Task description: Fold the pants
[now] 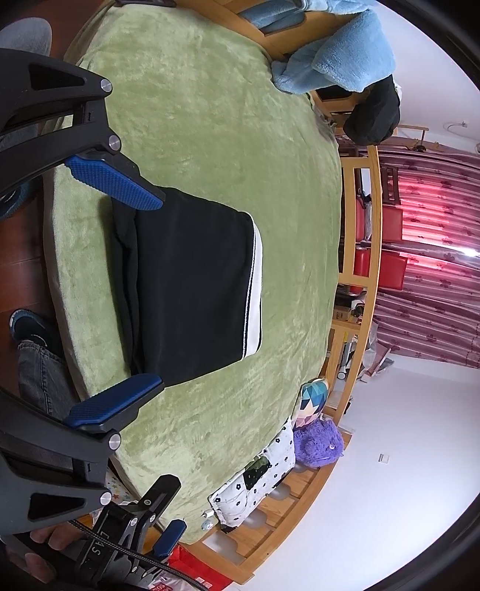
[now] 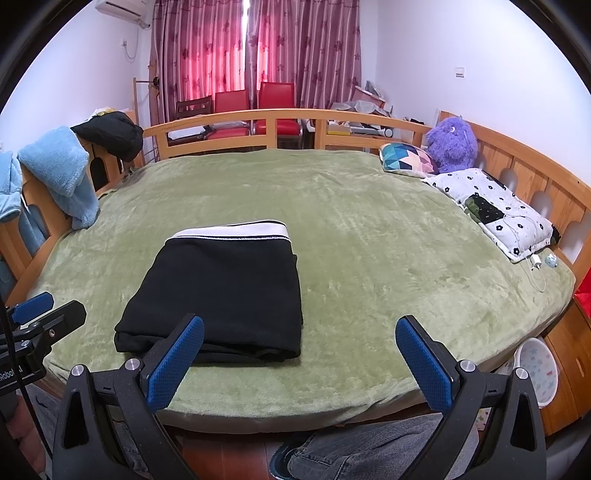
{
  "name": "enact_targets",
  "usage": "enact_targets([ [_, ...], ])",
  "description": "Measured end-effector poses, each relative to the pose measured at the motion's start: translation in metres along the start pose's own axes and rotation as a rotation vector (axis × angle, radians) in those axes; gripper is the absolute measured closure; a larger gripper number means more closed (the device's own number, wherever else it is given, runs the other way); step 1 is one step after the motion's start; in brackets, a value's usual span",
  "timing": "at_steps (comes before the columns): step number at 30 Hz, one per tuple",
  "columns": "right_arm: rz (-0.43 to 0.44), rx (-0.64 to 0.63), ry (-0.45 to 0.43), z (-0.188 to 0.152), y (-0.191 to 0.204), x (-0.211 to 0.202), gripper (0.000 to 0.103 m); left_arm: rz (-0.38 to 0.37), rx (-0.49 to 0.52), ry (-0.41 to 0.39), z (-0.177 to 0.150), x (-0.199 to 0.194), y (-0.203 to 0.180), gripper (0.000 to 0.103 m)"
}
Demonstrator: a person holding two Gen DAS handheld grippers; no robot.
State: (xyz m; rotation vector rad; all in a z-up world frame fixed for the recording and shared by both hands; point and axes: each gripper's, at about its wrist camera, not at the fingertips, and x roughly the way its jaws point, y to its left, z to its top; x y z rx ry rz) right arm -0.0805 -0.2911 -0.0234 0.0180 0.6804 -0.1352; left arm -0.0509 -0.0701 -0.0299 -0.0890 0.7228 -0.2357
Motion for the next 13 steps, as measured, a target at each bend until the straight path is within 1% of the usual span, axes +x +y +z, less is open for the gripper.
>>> enact_targets([
  [8,0.001,-0.013,-0.005,-0.0012,0.0017,0.0,0.001,0.001,-0.003,0.001,-0.0003,0.0002,0.0005,0.013],
  [13,0.009,-0.01,-0.006,0.0,0.0024,0.0014,0.001,0.003,-0.01,0.002,0.0015,0.0042,0.0074,0.013],
])
